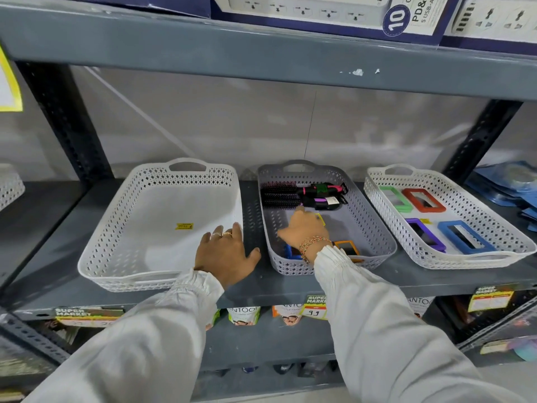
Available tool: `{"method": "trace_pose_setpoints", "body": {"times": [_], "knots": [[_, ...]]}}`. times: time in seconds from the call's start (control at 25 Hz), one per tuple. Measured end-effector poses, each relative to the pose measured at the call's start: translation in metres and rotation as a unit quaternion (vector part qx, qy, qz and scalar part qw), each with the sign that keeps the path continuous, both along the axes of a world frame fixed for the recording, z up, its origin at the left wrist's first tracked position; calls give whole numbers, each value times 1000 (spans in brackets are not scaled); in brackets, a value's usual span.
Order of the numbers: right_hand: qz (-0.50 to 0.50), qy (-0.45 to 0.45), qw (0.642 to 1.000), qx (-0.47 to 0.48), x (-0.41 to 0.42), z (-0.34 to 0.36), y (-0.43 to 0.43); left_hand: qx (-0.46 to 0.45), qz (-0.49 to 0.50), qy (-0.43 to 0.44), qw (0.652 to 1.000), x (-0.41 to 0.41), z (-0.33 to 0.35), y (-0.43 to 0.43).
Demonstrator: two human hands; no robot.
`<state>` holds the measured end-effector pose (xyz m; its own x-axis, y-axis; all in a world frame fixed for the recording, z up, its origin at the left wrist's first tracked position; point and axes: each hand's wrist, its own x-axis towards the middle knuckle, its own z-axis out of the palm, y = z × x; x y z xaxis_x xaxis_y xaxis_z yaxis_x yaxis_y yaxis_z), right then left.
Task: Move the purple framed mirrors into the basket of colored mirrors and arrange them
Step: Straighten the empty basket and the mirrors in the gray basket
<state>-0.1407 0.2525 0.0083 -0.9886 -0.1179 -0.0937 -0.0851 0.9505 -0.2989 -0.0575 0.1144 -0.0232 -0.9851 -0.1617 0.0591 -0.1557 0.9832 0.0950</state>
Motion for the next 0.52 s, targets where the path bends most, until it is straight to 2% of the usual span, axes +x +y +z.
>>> {"method": "trace_pose_setpoints", "body": {"times": [0.12, 0.24, 0.32, 0.4, 0.52], "knots": [[45, 162, 985, -48, 13, 17, -24, 17, 20, 29, 999, 0, 13, -13], [181, 274, 934, -141, 36, 20, -57, 1, 47, 40, 998, 7, 22, -49], [255, 246, 925, -134, 47, 14, -78, 16, 53, -6, 998, 18, 21, -78], [287, 157, 944, -41, 51, 2, -90, 43, 49, -53, 996, 30, 15, -97], [275, 90, 957, 37, 51, -17, -97, 64, 110, -34, 991, 47, 11, -119]]}}
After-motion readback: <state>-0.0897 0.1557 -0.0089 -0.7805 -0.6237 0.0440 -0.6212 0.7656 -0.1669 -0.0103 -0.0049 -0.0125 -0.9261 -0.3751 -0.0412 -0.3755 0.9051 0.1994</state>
